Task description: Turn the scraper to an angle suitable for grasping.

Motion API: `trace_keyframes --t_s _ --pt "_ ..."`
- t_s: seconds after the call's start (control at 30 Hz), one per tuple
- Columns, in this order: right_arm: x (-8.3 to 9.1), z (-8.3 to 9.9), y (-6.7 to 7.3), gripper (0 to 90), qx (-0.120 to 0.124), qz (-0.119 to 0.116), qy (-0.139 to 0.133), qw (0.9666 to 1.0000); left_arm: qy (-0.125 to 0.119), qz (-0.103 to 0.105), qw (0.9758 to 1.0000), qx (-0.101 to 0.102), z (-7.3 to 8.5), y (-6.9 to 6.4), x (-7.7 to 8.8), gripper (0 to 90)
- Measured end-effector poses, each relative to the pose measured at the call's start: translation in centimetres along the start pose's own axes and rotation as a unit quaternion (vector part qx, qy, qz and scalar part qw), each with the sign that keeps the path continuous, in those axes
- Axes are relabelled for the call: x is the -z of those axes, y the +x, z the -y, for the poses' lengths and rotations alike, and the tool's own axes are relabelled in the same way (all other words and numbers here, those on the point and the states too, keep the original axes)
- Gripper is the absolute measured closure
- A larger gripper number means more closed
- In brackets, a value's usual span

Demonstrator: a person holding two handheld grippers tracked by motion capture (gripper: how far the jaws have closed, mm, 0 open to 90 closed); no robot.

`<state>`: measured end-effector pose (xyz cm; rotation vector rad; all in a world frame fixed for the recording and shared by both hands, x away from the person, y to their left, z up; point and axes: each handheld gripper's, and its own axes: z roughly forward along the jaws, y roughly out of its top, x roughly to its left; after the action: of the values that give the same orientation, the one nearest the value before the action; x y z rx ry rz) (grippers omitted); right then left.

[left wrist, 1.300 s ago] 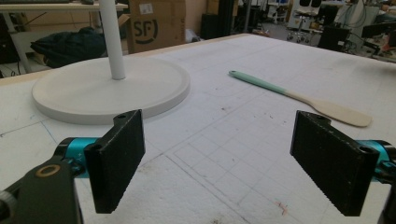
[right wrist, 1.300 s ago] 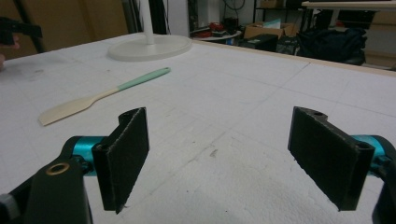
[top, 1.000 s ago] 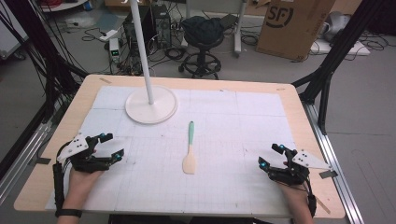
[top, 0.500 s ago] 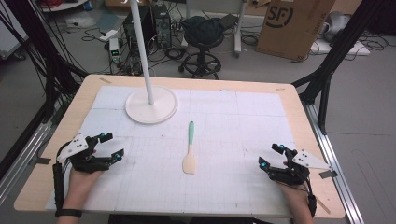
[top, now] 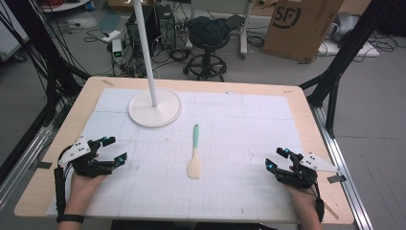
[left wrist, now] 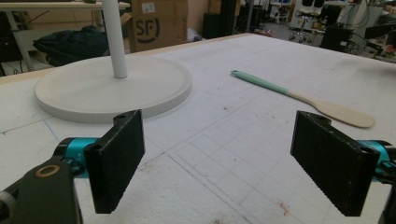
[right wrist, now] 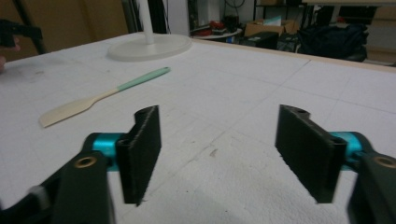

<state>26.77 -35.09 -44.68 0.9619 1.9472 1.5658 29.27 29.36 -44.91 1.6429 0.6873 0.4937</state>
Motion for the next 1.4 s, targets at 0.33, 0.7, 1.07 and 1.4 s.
trace_keyframes --t_s 0.33,0.7,1.07,1.4 --pt "-3.2 -2.5 0.1 82.5 0.015 -0.006 0.045 0.9988 0.000 0.000 1.0000 0.001 0.0 0.0 0.0 18.7" --pt "-11.1 -5.5 2.1 89.4 0.045 -0.077 0.114 0.9896 0.000 0.000 1.0000 -0.001 0.0 0.0 0.0 18.8" --pt "-19.5 -7.1 3.8 89.5 0.024 -0.087 0.160 0.9831 0.002 0.000 1.0000 -0.006 0.0 -0.1 0.0 18.8" --pt "-25.5 -6.7 5.9 89.6 0.043 -0.079 0.239 0.9669 0.004 0.002 0.9999 -0.013 0.0 -0.2 -0.1 18.8"
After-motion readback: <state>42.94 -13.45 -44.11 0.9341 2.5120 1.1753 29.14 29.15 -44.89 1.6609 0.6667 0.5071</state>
